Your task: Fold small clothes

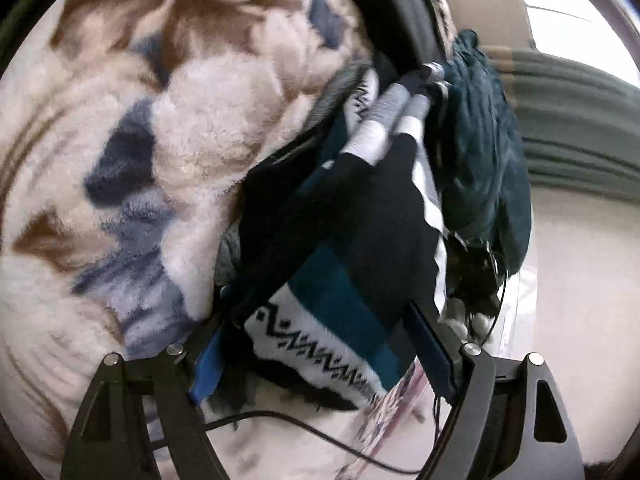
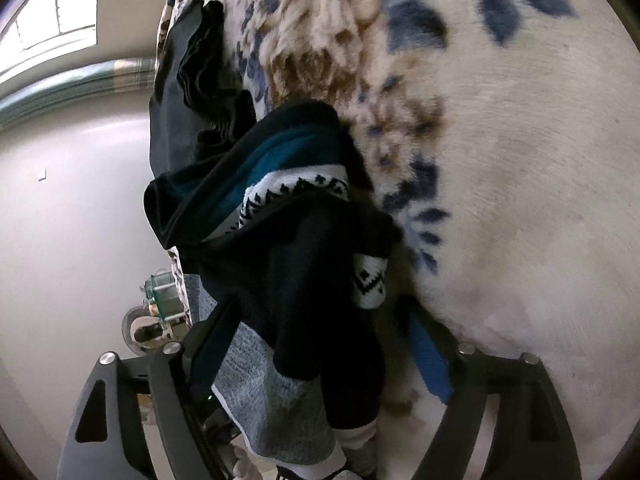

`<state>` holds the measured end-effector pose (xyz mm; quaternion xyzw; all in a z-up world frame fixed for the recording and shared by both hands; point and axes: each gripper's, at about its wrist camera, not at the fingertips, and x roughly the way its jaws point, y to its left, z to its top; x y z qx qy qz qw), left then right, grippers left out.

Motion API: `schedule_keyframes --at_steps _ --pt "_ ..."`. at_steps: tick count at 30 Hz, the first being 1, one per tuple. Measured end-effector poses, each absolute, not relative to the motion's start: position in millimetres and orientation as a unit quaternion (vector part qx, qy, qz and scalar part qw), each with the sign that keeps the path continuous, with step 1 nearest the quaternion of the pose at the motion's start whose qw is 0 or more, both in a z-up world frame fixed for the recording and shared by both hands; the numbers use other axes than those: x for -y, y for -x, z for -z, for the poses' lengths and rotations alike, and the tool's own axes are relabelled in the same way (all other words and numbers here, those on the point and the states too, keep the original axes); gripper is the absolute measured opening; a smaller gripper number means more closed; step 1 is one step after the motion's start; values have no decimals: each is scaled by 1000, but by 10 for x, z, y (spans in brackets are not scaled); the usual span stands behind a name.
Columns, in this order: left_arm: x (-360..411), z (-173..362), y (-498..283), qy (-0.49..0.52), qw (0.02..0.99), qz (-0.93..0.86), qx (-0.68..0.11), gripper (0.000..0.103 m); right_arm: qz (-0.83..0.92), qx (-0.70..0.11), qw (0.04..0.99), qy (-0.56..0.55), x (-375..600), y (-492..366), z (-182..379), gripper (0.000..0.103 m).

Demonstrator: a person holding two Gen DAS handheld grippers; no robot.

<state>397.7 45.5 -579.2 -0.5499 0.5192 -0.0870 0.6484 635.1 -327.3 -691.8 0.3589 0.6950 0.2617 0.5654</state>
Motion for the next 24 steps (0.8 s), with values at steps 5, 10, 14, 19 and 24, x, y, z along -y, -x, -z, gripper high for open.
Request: schedule_keyframes --at_steps 5,10,14,19,24 --pt "-478 5831 -3880 564 646 79 -508 80 -273 -690 568 -357 3190 -6368 6923 87" --pt "-477 5859 -3791 570 645 74 -503 81 -279 -679 575 -360 3123 -6365 6907 85" --pt "-418 5794 -3945 565 677 52 -469 78 -261 -680 585 -356 3043 -6287 6935 30" --pt "-589 5573 -4274 524 709 78 -466 55 -237 -643 612 -395 3137 -6052 6761 16" --pt "-804 5401 -4743 468 713 119 -508 55 -181 -622 616 -448 3254 -5408 6546 15"
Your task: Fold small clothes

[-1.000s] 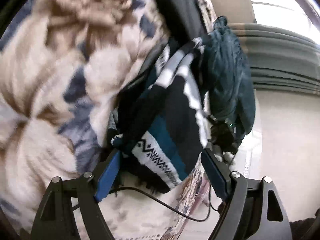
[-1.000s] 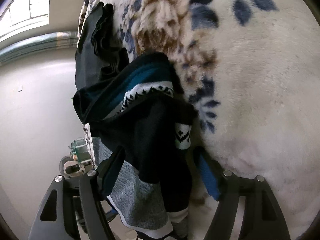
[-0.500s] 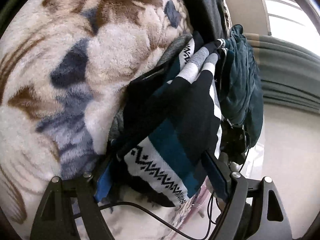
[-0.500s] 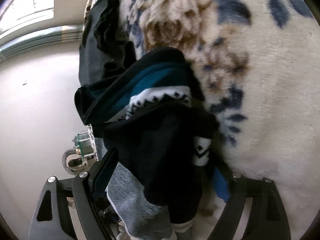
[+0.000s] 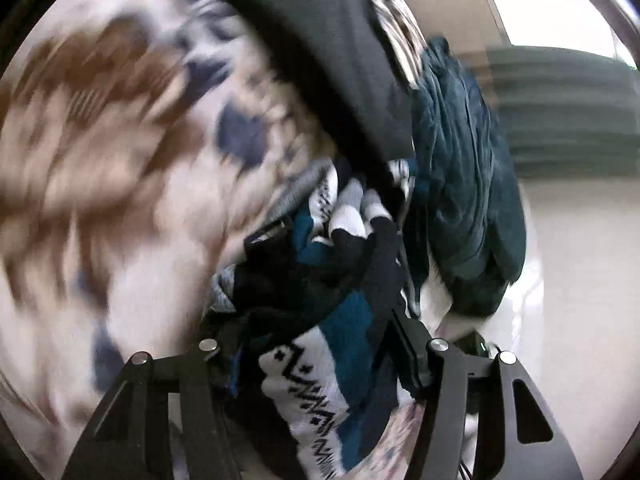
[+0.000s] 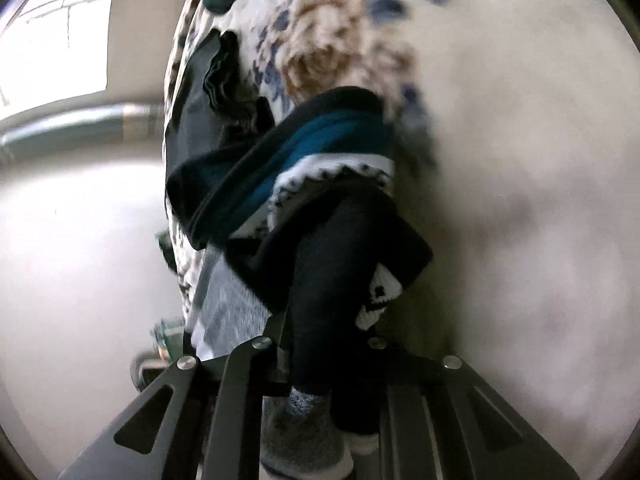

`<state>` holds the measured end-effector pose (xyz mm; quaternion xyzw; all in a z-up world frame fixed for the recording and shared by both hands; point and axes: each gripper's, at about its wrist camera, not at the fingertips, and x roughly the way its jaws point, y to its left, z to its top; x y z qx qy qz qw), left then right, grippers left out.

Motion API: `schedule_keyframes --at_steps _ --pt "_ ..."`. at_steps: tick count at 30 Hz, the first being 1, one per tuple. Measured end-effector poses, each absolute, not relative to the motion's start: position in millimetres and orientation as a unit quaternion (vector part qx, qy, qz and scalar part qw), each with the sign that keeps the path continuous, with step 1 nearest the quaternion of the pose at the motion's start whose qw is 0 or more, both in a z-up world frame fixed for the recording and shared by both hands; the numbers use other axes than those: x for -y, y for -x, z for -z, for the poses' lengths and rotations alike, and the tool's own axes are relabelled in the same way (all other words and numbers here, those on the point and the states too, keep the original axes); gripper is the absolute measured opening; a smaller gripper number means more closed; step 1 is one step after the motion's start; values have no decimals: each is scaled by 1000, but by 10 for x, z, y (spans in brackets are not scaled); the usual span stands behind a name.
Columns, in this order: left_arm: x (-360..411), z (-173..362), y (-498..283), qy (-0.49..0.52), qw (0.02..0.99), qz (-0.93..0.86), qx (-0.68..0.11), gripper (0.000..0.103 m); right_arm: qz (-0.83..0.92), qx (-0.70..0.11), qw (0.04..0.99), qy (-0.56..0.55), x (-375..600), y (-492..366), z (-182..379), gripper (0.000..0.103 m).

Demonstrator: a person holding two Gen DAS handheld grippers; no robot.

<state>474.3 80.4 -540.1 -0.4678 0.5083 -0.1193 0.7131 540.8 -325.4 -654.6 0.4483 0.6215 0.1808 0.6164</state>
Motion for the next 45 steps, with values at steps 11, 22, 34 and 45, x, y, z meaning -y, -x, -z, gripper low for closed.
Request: schedule_keyframes --at_steps 11,22,34,45 --pt "-920 5126 -5300 360 737 174 -545 71 -80 -620 608 -489 3258 -4231 6478 61" --pt "-596 5741 -4233 436 677 143 -575 74 -120 -619 638 -443 3717 -4545 6597 92" --pt "-502 5492 -4381 420 716 181 -528 39 -161 -614 645 -425 3454 -4675 6630 24" --pt "-402 5065 -4584 178 773 54 -606 68 -67 -675 632 -376 3308 -4049 6427 56"
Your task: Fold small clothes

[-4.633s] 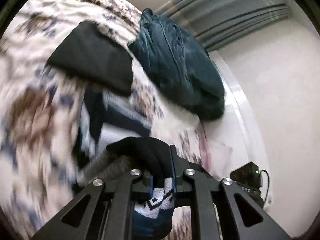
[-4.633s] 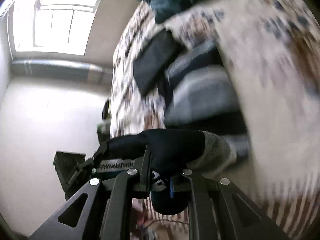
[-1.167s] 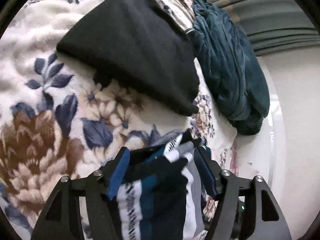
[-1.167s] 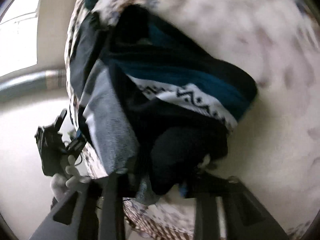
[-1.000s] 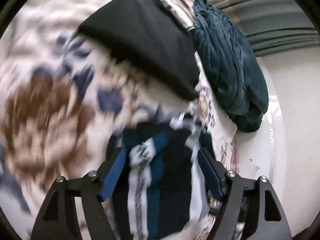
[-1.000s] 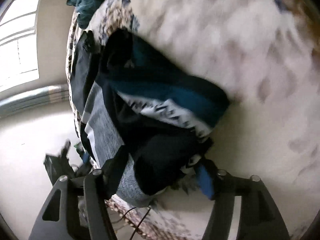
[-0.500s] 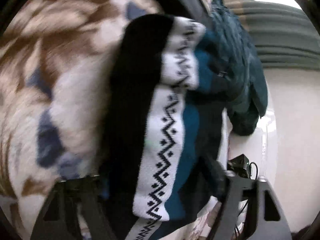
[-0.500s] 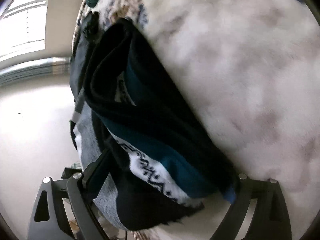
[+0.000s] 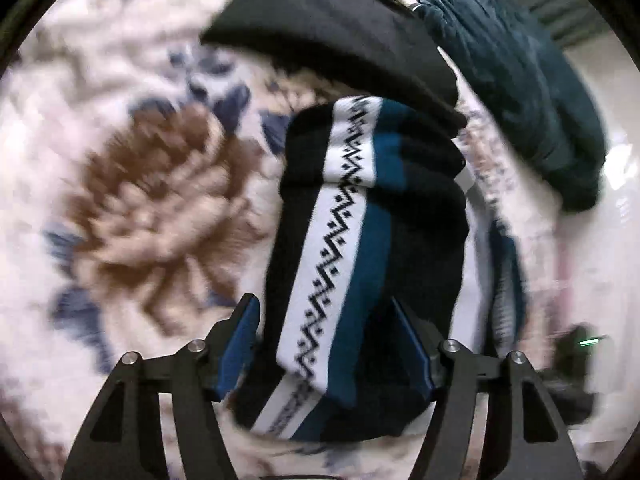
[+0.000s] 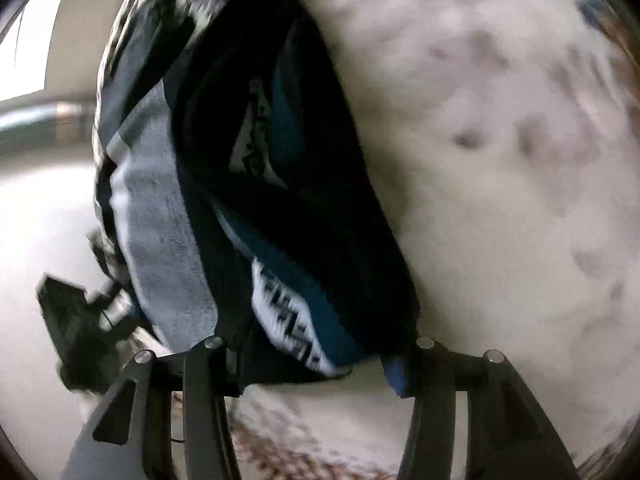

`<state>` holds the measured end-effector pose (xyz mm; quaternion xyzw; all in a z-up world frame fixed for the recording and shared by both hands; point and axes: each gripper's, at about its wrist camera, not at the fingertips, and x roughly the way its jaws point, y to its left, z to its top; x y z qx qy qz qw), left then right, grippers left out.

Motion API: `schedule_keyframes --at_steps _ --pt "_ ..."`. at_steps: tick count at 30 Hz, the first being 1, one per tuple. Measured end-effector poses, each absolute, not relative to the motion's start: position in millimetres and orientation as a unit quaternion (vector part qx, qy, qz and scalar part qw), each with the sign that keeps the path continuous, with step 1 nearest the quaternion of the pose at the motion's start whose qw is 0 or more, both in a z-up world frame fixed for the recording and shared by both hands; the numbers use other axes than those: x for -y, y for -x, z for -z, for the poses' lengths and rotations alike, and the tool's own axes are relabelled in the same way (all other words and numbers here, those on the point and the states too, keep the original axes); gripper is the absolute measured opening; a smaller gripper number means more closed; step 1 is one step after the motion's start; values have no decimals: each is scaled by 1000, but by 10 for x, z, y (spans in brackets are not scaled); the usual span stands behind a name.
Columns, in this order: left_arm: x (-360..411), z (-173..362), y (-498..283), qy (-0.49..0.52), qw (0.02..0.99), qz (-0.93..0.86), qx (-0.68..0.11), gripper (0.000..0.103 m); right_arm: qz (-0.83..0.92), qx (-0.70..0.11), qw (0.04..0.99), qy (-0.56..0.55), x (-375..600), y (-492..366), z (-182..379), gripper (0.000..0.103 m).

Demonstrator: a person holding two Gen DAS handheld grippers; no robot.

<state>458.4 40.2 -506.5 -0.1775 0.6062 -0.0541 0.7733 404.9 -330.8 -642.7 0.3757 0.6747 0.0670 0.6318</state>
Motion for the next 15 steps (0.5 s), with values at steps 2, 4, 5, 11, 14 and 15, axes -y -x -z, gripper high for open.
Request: schedule_keyframes --at_steps 2,4,5,11,14,15 --pt "-208 4922 -4495 125 793 20 -596 69 -42 -660 669 -340 3388 -4040 6185 58" --pt "-44 4844 -4465 91 803 -5 -589 70 -19 -644 709 -286 3401 -4082 5949 58" --pt "18 4860 -4451 79 804 -12 -589 77 -12 -640 721 -266 3388 -4135 5874 58" --pt "232 5009 -4482 38 797 -37 -601 81 -11 -622 767 -153 3076 -4625 5561 58" --pt "269 5013 -4439 32 796 -43 -603 87 -16 -624 773 -112 2893 -4845 5631 58" --pt "275 5020 -4444 34 795 -47 -603 88 -18 -630 770 -102 2835 -4909 5701 58"
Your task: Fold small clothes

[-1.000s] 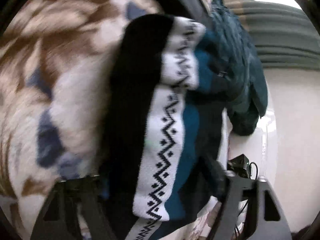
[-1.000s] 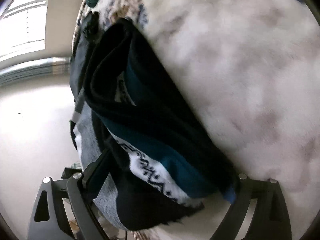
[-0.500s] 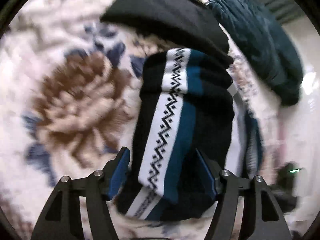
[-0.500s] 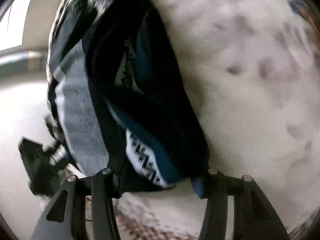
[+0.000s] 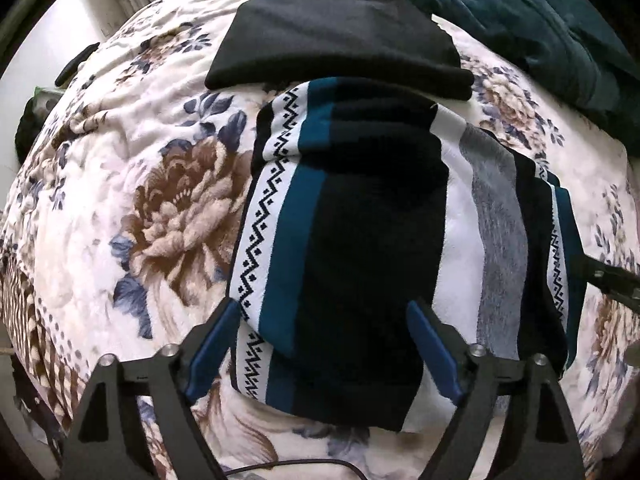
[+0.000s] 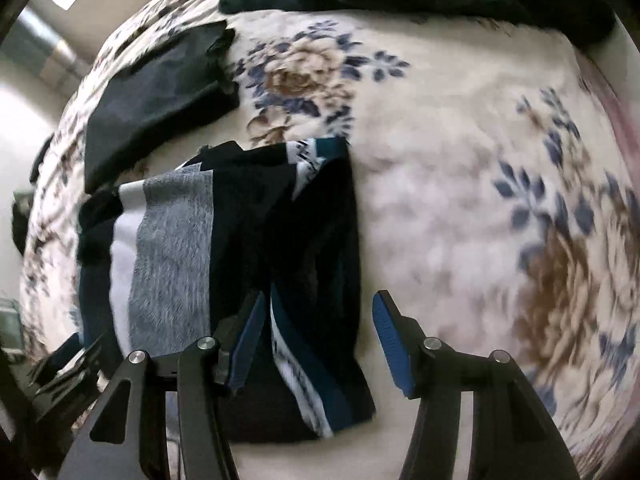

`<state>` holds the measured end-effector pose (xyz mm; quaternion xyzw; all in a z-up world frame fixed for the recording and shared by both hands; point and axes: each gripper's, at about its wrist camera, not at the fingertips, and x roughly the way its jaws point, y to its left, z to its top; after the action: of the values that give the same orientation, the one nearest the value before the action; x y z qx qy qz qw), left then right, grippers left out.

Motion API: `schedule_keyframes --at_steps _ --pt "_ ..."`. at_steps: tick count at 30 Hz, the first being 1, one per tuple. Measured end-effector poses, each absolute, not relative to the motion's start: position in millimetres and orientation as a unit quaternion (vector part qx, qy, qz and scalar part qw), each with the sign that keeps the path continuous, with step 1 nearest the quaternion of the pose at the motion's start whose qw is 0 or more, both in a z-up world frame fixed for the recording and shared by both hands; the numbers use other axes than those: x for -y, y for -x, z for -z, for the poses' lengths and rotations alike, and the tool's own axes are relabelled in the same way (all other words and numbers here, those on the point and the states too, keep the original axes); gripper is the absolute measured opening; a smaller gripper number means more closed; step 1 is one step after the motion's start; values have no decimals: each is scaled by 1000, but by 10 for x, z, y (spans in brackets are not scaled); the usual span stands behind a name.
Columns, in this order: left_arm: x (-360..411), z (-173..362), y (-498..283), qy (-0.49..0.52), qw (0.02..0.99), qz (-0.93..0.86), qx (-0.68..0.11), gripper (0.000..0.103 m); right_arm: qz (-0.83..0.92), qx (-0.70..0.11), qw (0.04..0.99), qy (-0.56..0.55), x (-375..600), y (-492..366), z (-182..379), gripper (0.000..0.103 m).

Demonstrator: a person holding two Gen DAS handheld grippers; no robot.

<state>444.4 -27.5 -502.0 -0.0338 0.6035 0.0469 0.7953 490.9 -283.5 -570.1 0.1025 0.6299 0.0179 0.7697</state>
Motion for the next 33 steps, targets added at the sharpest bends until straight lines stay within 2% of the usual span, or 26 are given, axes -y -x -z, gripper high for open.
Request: schedule_keyframes --at_steps 4,5,6,8,14,19,20,22,23,24,25,27,28,30,33 --pt "287 5019 -4446 33 793 -53 -605 88 -29 -655 750 -85 2691 -4942 5972 55" --pt "285 5015 -4450 34 793 -52 -606 89 -29 -654 752 -84 2689 -4932 5987 38" --pt "283 5011 -4450 35 793 -53 -606 89 -27 -651 754 -85 2707 -4914 5988 17" --pt "277 4995 -4457 34 793 -54 -606 89 -23 -638 762 -106 2789 -4872 5933 11" --pt "251 4951 -4485 32 794 -59 -604 89 1 -610 781 -139 3127 -4746 5705 8" --pt "254 4961 -4496 26 793 -60 -606 89 -4 -646 747 -157 3239 -4850 5966 8" --pt "253 4960 -4496 27 792 -60 -607 89 -8 -659 735 -161 3243 -4883 6029 9" --pt "249 4952 -4483 29 789 -56 -611 89 -11 -677 716 -171 3264 -4927 6066 20" --pt "242 4941 -4464 33 784 -53 -617 89 -13 -681 711 -175 3285 -4934 6057 30" --pt "231 4907 -4427 40 781 -47 -621 89 -21 -687 702 -188 3330 -4899 5993 35" --pt "222 4861 -4384 48 780 -42 -622 89 -27 -688 698 -197 3353 -4863 5943 36" --pt "178 4724 -4244 64 777 -35 -625 89 -47 -691 690 -209 3421 -4705 5716 55" --pt "158 4653 -4180 70 777 -32 -625 89 -53 -692 689 -210 3440 -4647 5634 60" --pt "122 4491 -4055 76 777 -29 -624 89 -67 -690 691 -205 3509 -4467 5352 77" --pt "75 4354 -4019 83 778 -26 -622 89 -63 -688 699 -188 3590 -4355 5113 79"
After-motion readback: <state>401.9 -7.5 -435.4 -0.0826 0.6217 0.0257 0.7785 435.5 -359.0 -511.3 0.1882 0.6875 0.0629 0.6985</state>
